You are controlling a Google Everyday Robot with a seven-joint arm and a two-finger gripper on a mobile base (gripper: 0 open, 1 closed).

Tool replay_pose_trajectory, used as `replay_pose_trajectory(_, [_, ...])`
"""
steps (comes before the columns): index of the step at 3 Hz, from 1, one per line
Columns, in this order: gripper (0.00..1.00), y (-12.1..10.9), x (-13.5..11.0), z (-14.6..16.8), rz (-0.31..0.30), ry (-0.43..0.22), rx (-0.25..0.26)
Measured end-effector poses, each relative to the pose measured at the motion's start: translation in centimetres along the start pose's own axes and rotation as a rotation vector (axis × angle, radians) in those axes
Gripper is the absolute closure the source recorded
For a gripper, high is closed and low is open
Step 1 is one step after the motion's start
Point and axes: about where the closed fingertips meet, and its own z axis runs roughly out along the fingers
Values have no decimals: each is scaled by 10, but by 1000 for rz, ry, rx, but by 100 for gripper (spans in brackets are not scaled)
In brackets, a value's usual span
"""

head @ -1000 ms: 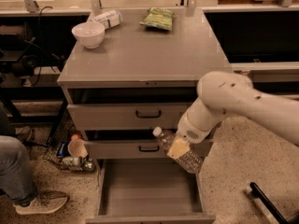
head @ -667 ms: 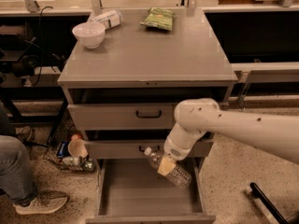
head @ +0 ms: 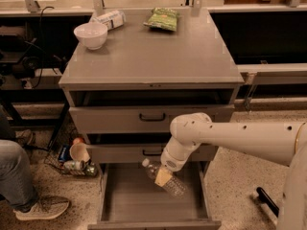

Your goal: Place water bottle into bottom drawer

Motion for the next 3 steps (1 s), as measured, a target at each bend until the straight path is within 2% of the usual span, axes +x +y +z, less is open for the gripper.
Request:
replay_pose_trajectory(1, [100,-3,7,11,29,22,30])
replay_pose_trajectory(2, [100,-16,28,38,47,25,96])
replay_pose_trajectory(3, [100,-37,41,63,53,-43,170])
